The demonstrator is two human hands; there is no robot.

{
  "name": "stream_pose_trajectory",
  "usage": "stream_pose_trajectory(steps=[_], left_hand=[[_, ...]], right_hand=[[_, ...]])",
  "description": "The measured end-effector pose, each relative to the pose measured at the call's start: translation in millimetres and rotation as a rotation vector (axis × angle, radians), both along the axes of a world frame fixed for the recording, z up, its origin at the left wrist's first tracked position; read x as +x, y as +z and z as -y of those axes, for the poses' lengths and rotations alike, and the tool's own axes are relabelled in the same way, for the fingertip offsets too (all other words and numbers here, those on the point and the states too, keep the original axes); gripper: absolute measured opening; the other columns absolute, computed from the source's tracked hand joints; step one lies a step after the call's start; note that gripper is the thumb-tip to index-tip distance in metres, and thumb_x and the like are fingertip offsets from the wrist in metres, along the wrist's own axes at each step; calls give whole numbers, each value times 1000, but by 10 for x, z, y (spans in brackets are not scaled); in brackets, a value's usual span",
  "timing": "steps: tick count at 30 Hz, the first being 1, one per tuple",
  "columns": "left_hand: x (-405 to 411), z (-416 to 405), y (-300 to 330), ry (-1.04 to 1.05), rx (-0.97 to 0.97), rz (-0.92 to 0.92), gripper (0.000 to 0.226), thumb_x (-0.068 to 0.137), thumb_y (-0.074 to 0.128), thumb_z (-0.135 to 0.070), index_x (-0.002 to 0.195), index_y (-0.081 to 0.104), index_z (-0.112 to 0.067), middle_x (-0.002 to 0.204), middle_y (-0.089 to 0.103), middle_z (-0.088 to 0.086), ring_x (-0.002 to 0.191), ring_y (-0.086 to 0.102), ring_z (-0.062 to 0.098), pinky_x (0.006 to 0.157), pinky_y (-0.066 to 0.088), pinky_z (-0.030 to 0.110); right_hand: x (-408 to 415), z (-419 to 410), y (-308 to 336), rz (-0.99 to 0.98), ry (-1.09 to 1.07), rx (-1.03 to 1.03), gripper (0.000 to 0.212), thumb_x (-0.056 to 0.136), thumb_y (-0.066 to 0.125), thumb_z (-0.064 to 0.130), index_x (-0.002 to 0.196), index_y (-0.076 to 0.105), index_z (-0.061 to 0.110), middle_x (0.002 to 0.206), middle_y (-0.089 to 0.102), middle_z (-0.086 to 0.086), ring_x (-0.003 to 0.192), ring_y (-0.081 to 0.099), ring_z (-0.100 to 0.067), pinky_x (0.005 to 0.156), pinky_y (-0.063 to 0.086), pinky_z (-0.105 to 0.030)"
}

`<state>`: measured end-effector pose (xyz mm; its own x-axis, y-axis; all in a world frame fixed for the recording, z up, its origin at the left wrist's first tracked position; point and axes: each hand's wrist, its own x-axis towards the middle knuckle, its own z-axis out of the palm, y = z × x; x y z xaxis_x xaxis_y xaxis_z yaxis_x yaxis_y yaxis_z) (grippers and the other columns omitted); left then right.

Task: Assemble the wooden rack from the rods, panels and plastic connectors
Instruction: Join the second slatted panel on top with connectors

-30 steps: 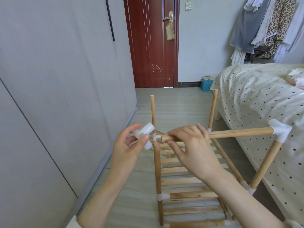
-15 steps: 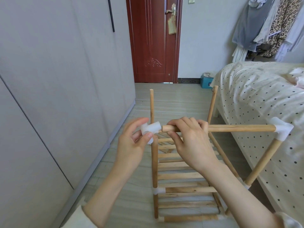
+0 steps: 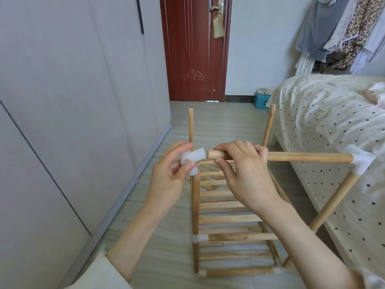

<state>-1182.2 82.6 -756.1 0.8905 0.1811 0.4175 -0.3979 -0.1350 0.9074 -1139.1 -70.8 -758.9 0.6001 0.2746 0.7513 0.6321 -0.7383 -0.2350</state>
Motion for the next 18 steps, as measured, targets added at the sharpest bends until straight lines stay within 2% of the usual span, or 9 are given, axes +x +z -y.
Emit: stream_pose_trajectory(steps=[5, 9, 14, 18], left_hand=[[-5, -2, 30, -43, -32, -18, 37, 87, 55, 8, 102, 62, -26, 122, 52, -15, 88, 68, 5, 69, 47, 8], [5, -7, 34, -55, 44, -39, 40, 87, 56, 6, 103, 61, -31, 127, 50, -17, 85, 67, 3, 70, 46, 8], [37, 14, -17, -7, 89, -16, 41, 87, 58, 2, 103, 61, -36, 130, 50, -11, 97, 65, 14, 77, 48, 12], [24, 32, -24, -3, 119, -2, 41, 87, 58, 1, 103, 60, -37, 125, 48, -21, 104, 63, 13, 78, 46, 10]], right_hand=[[17, 21, 2, 1, 7, 6, 30, 87, 40, 35, 98, 64, 20, 85, 58, 8, 80, 47, -12, 78, 19, -26], [13, 45, 1, -1, 20, 6, 30, 87, 41, 35, 99, 64, 19, 86, 58, 8, 81, 42, -9, 78, 19, -27], [5, 56, 8, -17, 24, -6, 31, 87, 41, 35, 101, 64, 19, 87, 59, 8, 81, 48, -12, 78, 21, -27], [-1, 79, 41, -49, 47, -29, 34, 86, 43, 35, 104, 64, 16, 88, 62, 6, 82, 54, -16, 77, 22, -26]])
